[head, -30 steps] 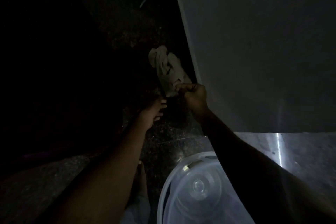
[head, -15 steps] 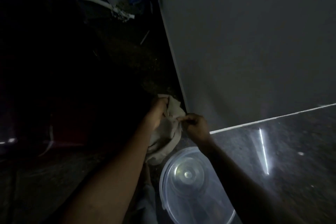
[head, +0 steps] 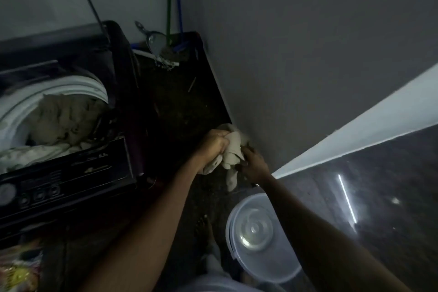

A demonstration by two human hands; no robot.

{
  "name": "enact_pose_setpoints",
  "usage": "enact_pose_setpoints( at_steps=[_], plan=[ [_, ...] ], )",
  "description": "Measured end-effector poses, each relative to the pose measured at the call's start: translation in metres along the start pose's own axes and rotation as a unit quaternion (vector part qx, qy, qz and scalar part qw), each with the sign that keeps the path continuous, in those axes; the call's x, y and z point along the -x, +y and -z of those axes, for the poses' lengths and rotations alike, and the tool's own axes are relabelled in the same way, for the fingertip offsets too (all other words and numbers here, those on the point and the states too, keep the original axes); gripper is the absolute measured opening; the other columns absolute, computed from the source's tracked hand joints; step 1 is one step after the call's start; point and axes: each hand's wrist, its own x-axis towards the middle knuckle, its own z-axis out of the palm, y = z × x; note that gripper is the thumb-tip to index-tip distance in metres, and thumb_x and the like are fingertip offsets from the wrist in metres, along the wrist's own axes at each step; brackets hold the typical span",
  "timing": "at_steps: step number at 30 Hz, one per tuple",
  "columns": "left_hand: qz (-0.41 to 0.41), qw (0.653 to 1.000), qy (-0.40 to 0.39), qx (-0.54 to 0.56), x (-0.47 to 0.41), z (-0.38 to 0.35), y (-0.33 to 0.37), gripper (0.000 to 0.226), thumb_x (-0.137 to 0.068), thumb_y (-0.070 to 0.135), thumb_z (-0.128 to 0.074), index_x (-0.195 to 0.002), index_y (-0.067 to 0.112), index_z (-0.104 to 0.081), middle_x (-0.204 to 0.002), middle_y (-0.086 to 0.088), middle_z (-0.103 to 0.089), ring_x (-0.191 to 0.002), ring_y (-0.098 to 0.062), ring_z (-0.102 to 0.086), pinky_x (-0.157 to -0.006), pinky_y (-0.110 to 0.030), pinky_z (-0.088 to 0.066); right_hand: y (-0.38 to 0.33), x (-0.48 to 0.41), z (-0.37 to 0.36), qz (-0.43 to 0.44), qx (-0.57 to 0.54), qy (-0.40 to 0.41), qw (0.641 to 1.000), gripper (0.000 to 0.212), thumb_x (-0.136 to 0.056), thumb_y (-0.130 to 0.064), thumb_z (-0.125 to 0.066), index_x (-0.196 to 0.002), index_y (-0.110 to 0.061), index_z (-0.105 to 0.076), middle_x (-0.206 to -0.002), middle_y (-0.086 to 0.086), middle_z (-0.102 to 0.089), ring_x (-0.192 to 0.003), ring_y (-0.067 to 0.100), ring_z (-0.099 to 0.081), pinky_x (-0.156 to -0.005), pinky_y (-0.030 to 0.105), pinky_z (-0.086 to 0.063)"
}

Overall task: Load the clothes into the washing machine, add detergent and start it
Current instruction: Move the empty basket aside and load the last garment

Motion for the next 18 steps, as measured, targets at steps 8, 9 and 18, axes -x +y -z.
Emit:
enact_pose_setpoints(
  at_steps=[8, 9, 18],
  plan=[
    [-0.069, 0.98, 0.153, -0.105, 0.067, 0.017, 0.013, 0.016, -0.083, 0.0, -0.048, -0.082, 0.014, -0.055, -0.075, 0.004, -0.056, -0.071, -0.013, -0.053, -0.061, -0.027, -0.04, -0.056, 0.064, 0.038, 0.078, -0.292, 0.162, 0.939, 0.024, -0.086, -0.004, -0.043, -0.099, -0.015, -0.06, -0.1, 0.008, -0.064, -0.096, 0.029, -0.059, -0.089, 0.057, -0.048],
    [-0.074, 0.975, 0.164, -0.129, 0.075, 0.019, 0.01, 0.026, -0.085, 0.002, -0.052, -0.106, 0.018, -0.056, -0.096, 0.001, -0.059, -0.088, -0.016, -0.057, -0.071, -0.03, -0.046, -0.061, 0.069, 0.042, 0.08, -0.312, 0.166, 0.932, 0.023, -0.086, -0.006, -0.042, -0.094, -0.018, -0.059, -0.096, 0.007, -0.063, -0.095, 0.029, -0.06, -0.088, 0.058, -0.048],
    [-0.165, 0.975, 0.045, -0.14, 0.122, 0.043, 0.012, 0.112, -0.068, 0.031, -0.085, -0.153, 0.042, -0.012, -0.158, 0.004, -0.023, -0.143, -0.015, -0.029, -0.113, -0.041, -0.036, -0.169, 0.118, 0.071, 0.187, -0.412, 0.154, 0.878, 0.028, -0.093, 0.001, -0.041, -0.084, -0.022, -0.055, -0.084, -0.002, -0.06, -0.077, 0.009, -0.059, -0.07, 0.029, -0.05]
  ],
)
